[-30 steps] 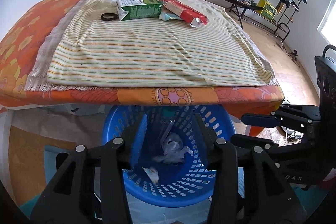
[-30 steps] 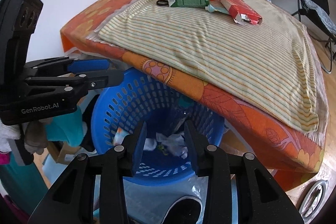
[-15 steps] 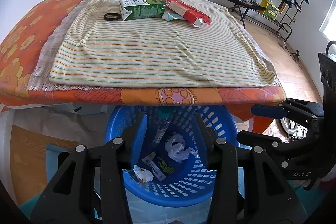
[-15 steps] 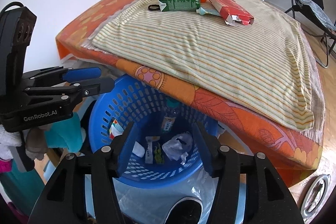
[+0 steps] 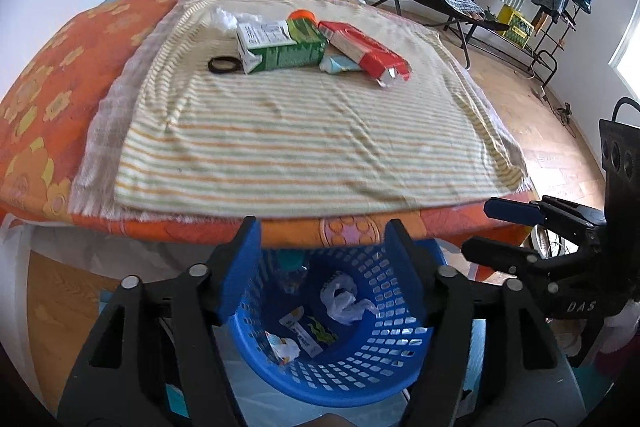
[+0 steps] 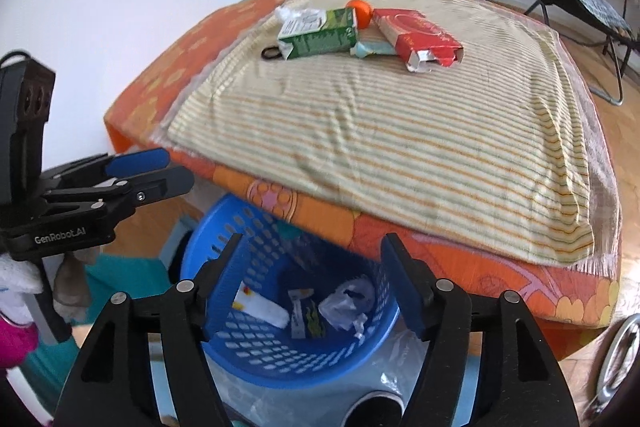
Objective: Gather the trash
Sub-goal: 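Move both tools back toward the hair tie and red box, then grasp the black hair tie with the left tool while the right tool grasps the red box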
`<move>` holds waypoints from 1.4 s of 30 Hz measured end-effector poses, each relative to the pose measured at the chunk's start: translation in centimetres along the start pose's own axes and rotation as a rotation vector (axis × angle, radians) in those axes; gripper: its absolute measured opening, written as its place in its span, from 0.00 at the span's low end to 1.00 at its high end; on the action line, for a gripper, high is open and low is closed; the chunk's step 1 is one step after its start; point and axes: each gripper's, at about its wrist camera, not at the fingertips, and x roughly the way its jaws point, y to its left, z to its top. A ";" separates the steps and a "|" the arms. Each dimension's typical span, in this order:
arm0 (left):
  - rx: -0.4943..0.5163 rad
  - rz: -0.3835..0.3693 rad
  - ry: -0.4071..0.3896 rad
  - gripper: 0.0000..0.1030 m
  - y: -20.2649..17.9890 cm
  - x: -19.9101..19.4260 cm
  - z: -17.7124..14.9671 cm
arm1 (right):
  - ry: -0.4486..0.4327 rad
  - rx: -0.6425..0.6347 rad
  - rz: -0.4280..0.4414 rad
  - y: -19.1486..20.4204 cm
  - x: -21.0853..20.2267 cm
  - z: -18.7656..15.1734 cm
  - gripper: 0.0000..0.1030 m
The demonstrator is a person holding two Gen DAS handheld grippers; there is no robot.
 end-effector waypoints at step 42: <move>-0.324 -0.033 0.103 0.42 14.6 11.0 16.1 | -0.085 0.151 -0.048 -10.0 8.3 19.7 0.73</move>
